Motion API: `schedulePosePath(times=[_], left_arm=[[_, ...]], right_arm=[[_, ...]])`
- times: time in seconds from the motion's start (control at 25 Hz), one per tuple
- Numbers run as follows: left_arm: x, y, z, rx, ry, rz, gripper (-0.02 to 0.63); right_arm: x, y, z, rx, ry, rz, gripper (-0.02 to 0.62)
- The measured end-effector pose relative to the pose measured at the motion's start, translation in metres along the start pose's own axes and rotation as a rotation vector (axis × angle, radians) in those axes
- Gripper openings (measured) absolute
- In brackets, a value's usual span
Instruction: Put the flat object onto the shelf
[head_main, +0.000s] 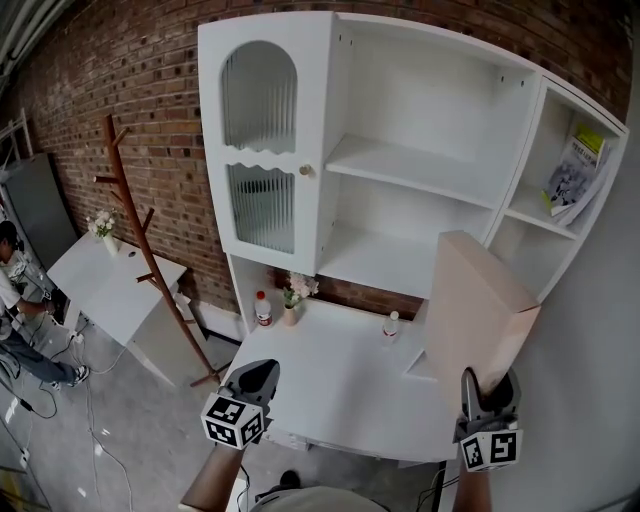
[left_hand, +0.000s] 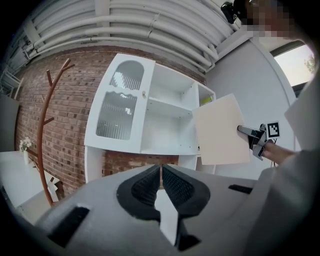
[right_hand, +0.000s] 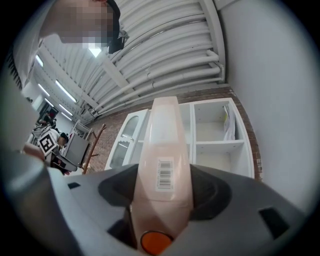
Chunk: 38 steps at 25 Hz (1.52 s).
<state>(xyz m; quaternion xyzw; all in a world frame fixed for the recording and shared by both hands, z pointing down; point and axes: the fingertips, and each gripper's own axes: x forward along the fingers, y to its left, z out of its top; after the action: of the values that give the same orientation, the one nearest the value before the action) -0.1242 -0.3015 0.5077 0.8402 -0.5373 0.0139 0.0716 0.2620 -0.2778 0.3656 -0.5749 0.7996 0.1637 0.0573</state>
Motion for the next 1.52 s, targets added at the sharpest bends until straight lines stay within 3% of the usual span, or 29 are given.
schedulePosePath(times=[0.28,0.68,0.84,0.96,1.16,1.52], left_arm=[[0.018,0.014,0.006,-0.006,-0.013,-0.035,0.034],[0.036,0.022,0.009,-0.005,-0.006,-0.077,0.034],[0.044,0.024,0.009,-0.007,-0.003,-0.088,0.034],[0.048,0.026,0.008,-0.009,0.0,-0.09,0.034],[0.053,0.025,0.007,-0.011,0.012,-0.095,0.034],[0.051,0.027,0.0,-0.032,0.011,-0.089,0.034]], right_arm=[[0.035,0.015,0.022,-0.135,-0.023,0.029,0.29],[0.078,0.031,0.016,-0.309,-0.018,0.045,0.29],[0.095,0.045,0.013,-0.456,-0.009,0.096,0.29],[0.106,0.051,0.002,-0.567,0.057,0.124,0.29],[0.124,0.056,-0.008,-0.597,0.095,0.138,0.29],[0.145,0.09,-0.005,-0.783,0.103,0.189,0.29]])
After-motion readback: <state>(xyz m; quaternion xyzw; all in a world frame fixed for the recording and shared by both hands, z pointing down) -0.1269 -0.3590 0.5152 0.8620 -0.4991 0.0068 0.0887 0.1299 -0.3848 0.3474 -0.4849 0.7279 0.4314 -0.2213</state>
